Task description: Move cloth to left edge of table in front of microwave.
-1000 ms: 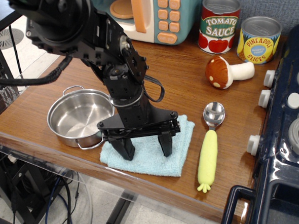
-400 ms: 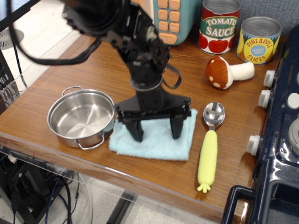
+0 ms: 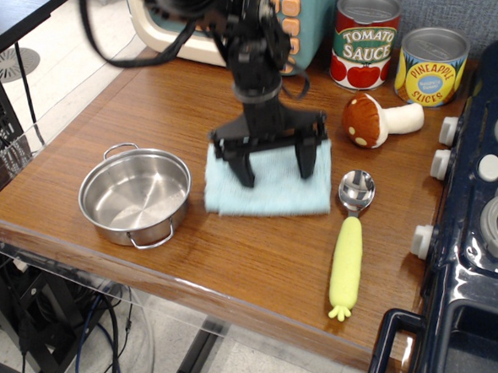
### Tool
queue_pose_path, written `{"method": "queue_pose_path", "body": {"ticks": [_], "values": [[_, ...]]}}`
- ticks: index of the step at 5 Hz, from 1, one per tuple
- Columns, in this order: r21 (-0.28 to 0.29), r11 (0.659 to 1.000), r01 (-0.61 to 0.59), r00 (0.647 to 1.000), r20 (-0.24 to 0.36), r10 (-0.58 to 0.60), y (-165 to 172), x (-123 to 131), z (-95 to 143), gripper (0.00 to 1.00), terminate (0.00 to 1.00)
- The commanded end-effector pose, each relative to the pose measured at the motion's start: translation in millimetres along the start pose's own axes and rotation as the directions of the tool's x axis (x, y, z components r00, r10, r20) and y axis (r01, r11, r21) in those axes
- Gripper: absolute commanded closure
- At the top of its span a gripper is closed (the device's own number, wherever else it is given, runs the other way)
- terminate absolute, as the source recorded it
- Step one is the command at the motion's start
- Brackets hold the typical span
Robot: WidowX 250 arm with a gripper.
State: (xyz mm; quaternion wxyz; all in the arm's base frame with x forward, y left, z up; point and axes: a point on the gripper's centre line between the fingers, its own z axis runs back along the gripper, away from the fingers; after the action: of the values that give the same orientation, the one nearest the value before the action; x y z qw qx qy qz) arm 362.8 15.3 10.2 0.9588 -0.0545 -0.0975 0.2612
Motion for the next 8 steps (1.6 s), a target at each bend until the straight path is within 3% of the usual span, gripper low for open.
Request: {"method": "queue_pose_path", "body": {"ticks": [1, 3, 5, 6, 8], "values": [[0.005, 0.983, -0.181, 0.982, 0.046, 0.181, 48.1, 71.1, -6.7, 0.00, 0.00], [0.031, 0.946, -0.324, 0.937, 0.146, 0.316, 101.8, 101.0, 19.1, 0.00, 0.00], [0.139, 0.882, -0.451, 0.884, 0.207, 0.419, 155.7, 122.2, 17.5, 0.00, 0.00], [0.150, 0.836, -0.528, 0.844, 0.200, 0.497, 181.3, 126.7, 12.5, 0.00, 0.00], [0.109, 0.833, -0.543, 0.832, 0.202, 0.516, 178.3, 125.0, 21.1, 0.00, 0.00]]}}
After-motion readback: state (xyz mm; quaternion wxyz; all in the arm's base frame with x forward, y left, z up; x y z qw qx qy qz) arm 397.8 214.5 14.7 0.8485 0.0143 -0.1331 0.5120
